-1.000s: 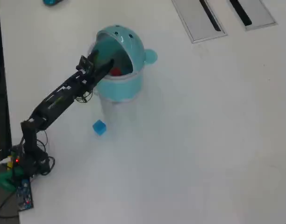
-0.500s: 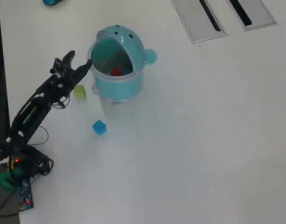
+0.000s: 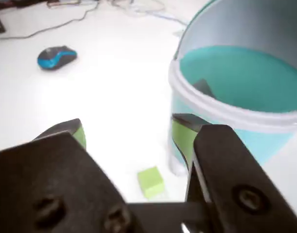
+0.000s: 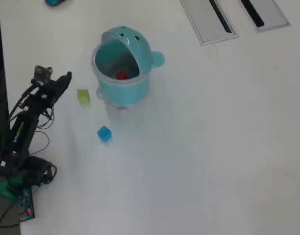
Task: Grasp RGB lego blocks and put them in the bin one by one.
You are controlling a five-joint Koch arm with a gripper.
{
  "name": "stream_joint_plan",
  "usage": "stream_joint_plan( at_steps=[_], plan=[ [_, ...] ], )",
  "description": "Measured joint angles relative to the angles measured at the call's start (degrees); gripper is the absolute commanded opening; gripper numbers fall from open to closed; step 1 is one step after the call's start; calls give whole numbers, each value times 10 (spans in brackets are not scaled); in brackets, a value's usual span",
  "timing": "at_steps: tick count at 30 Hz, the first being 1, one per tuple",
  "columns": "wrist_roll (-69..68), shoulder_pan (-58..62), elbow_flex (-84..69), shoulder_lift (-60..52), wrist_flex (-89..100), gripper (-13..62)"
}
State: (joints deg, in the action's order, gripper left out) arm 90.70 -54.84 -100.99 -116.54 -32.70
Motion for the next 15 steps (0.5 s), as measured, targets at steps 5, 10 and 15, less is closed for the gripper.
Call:
stream_joint_plan(
  at_steps=[5,10,15],
  plan=[
    [63,-23,-1,-1,-17,330],
    [149,-38,-48,0,-17,321],
    [161,-46,-54,18,-17,314]
  ],
)
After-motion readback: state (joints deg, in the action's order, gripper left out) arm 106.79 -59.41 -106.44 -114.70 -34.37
